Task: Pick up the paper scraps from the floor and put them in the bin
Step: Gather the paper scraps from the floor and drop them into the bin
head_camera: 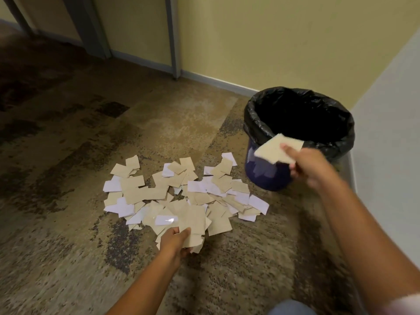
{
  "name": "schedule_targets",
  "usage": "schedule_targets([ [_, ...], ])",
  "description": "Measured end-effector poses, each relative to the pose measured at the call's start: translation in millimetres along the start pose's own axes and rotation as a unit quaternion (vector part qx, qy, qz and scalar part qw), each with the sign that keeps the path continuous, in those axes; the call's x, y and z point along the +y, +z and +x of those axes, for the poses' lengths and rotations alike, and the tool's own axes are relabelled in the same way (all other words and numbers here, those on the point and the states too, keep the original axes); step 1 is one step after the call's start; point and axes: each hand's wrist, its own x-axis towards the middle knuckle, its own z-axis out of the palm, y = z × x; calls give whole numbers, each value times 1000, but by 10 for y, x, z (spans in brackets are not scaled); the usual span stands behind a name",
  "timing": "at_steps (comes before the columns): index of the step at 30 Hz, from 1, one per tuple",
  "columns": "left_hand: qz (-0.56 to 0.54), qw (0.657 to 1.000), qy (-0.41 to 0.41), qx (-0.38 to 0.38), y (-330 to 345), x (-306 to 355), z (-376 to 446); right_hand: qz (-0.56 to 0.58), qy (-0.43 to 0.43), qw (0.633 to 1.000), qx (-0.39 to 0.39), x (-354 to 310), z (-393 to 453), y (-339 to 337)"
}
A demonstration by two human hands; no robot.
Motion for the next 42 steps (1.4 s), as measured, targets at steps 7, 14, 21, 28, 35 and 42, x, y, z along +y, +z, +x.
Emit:
schedule_targets([
  [7, -9, 999, -6, -36, 214, 175, -229, 120, 16, 993, -3, -497, 356, -390],
  [14, 15, 997, 47, -66, 684, 893, -406, 51, -34, 998, 15, 481, 14, -86],
  [21, -22, 982, 116, -151, 1758, 1706, -677, 90, 85, 991, -50, 1366, -481, 231],
  [28, -15, 975, 159, -151, 2542, 1949, -711, 194, 156, 968, -29, 1437, -535, 89],
  [35, 133, 935, 318, -85, 2102, 1790, -501, 123, 211, 969, -39, 1706, -582, 200],
  [42, 220, 941, 257, 16, 940, 748, 213, -62, 165, 976, -127, 2033, -551, 653],
])
